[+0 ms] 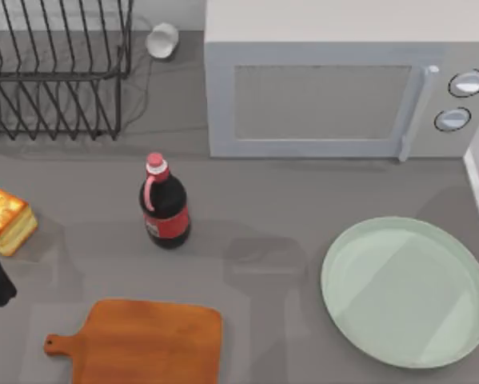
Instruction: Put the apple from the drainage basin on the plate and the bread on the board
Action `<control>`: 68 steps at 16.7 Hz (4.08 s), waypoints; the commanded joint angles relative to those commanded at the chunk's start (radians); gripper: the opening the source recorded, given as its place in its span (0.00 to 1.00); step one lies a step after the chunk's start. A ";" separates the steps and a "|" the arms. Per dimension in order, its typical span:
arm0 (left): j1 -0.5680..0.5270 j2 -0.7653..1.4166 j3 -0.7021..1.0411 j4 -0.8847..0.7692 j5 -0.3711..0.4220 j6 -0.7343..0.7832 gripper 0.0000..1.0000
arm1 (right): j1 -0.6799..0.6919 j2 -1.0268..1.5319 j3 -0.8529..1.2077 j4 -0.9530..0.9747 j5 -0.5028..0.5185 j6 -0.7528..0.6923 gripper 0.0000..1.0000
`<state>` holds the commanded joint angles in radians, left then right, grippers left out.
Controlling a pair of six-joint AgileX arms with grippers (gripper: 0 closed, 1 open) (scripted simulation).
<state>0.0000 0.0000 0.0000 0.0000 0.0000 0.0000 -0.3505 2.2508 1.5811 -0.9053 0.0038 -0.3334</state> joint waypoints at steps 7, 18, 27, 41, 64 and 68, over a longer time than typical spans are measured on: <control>0.000 0.000 0.000 0.000 0.000 0.000 1.00 | -0.002 0.175 -0.117 0.297 0.002 0.002 1.00; 0.000 0.000 0.000 0.000 0.000 0.000 1.00 | -0.002 0.177 -0.119 0.300 0.002 0.002 0.47; 0.000 0.000 0.000 0.000 0.000 0.000 1.00 | -0.002 0.177 -0.119 0.300 0.002 0.002 0.00; 0.000 0.000 0.000 0.000 0.000 0.000 1.00 | -0.001 -0.030 0.000 0.008 -0.017 0.009 0.00; 0.000 0.000 0.000 0.000 0.000 0.000 1.00 | 0.329 -0.418 -0.147 -0.268 -0.013 0.593 0.00; 0.000 0.000 0.000 0.000 0.000 0.000 1.00 | 0.499 -0.483 -0.195 -0.300 -0.008 0.711 0.00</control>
<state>0.0000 0.0000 0.0000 0.0000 0.0000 0.0000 0.1482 1.7682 1.3857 -1.2054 -0.0039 0.3778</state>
